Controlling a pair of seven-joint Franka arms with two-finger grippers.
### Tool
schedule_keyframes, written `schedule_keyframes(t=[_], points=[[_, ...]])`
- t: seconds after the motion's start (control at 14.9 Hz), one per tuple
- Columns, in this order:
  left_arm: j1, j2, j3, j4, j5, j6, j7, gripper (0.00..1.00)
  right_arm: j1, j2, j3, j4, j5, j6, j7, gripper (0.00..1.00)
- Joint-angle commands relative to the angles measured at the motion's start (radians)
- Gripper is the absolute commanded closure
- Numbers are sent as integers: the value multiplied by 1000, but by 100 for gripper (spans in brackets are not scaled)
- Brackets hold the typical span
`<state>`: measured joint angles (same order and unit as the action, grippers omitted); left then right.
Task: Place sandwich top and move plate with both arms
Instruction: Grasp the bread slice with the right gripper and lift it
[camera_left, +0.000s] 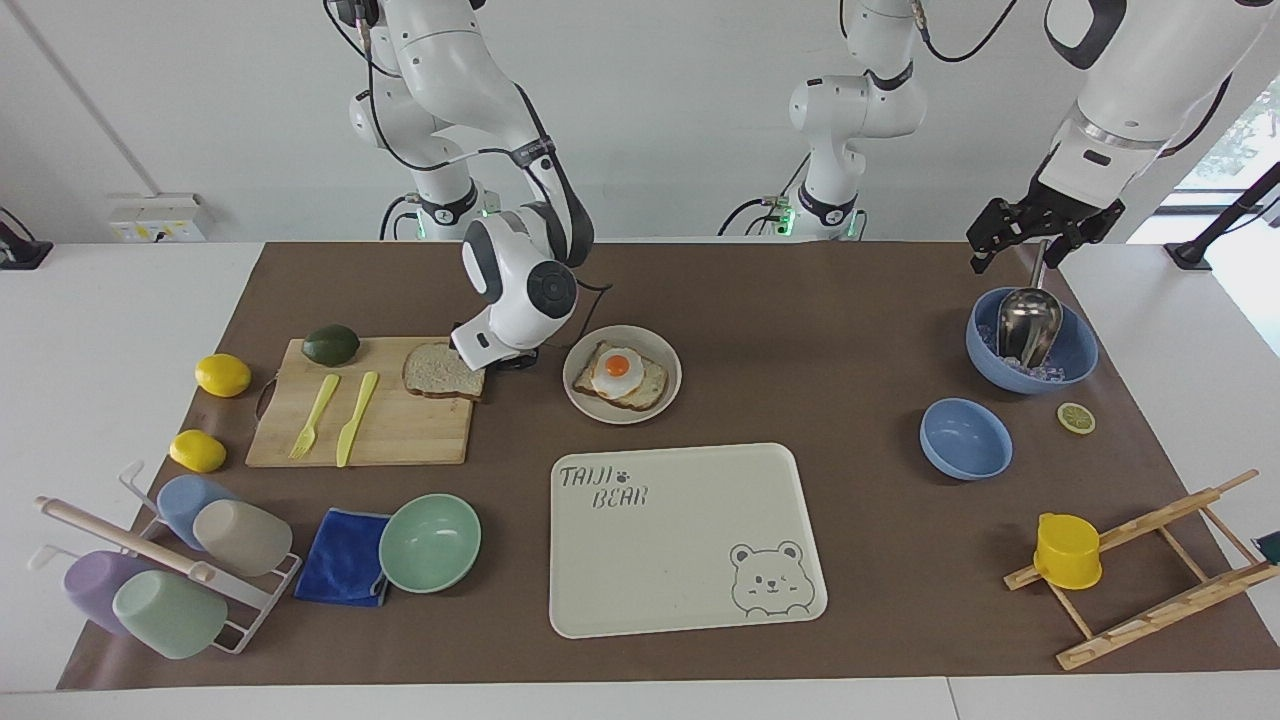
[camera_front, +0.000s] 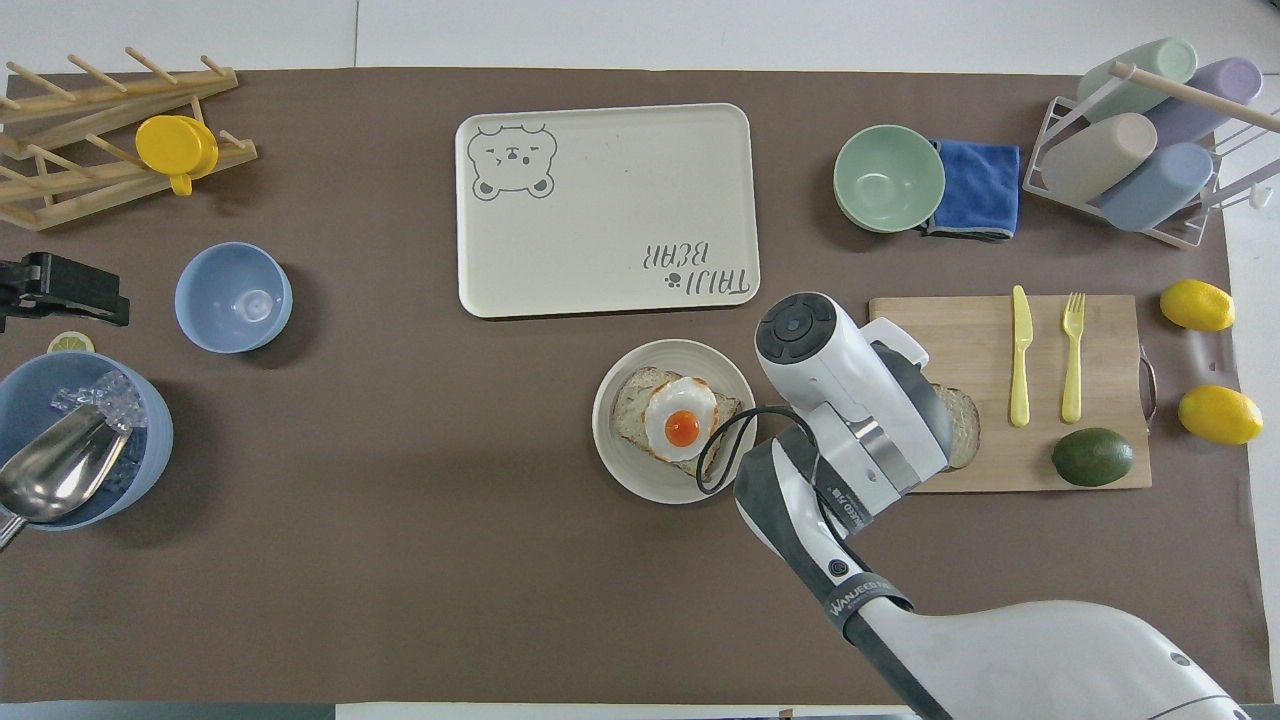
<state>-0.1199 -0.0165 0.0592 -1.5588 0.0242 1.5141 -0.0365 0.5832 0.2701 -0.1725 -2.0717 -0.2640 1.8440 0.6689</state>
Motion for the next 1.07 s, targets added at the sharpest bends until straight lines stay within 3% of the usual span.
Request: schedule_keyframes(t=[0.0, 0.27, 0.4, 0.67, 0.8, 1.0], points=[[5, -14, 1, -14, -10, 8, 9, 0, -3, -29, 2, -44, -29, 9, 34, 39], [5, -14, 1, -14, -10, 8, 9, 0, 0, -39, 2, -64, -31, 17, 52, 44], [5, -14, 1, -14, -10, 8, 9, 0, 0, -39, 2, -64, -31, 12, 54, 51], [5, -14, 1, -14, -10, 8, 9, 0, 1, -39, 4, -62, -67, 5, 44, 99], [5, -14, 1, -14, -10, 8, 9, 0, 4, -39, 4, -48, -92, -23, 40, 100], [5, -14, 1, -14, -10, 8, 9, 0, 32, -20, 27, 69, -116, -141, 28, 100]])
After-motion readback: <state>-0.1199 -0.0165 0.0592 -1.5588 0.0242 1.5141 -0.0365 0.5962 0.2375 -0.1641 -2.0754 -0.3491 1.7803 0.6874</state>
